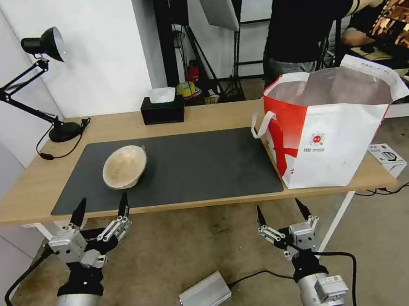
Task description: Pick up the trash from the table and place it into the takeout bag.
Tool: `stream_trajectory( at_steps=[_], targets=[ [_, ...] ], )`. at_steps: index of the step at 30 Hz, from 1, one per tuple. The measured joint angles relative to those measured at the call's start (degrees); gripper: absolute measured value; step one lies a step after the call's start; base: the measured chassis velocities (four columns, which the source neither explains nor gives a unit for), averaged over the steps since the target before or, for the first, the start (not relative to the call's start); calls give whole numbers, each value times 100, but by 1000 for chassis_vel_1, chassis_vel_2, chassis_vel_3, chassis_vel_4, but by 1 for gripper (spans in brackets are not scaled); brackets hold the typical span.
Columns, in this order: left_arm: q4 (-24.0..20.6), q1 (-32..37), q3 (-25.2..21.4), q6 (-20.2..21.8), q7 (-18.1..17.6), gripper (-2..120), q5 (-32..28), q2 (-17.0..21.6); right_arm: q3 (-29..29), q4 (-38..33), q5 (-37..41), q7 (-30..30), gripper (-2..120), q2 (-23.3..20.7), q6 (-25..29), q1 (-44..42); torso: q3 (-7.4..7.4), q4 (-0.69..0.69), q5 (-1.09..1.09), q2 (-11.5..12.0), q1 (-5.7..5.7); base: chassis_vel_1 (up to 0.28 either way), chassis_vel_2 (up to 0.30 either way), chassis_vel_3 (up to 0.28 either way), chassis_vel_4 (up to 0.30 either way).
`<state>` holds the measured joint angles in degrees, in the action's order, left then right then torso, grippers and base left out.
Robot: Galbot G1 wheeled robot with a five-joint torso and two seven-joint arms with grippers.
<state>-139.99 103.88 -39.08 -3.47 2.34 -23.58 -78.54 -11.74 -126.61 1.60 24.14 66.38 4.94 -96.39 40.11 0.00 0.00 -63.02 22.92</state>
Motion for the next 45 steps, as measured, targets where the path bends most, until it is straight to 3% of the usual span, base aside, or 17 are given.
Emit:
stream_trajectory(
  at_steps=[7,16,26,45],
  targets=[
    [186,-163,-87,-18,244,100,483,302,-9,16,8,-2,100,4,-6,14,0,0,0,0,0,0,0,0,0],
    [507,-259,-228,-334,558,100,1632,995,5,25,1,-8,100,25,-8,19,0,0,0,0,0,0,0,0,0],
    [738,-381,-380,-570,867,100,2643,1319,16,23,-13,-11,100,37,-10,15,0,0,0,0,0,0,0,0,0],
    [916,-587,-754,-621,921,100,2914,1808,46,23,-38,-20,100,76,-17,3,0,0,0,0,0,0,0,0,0]
  ],
)
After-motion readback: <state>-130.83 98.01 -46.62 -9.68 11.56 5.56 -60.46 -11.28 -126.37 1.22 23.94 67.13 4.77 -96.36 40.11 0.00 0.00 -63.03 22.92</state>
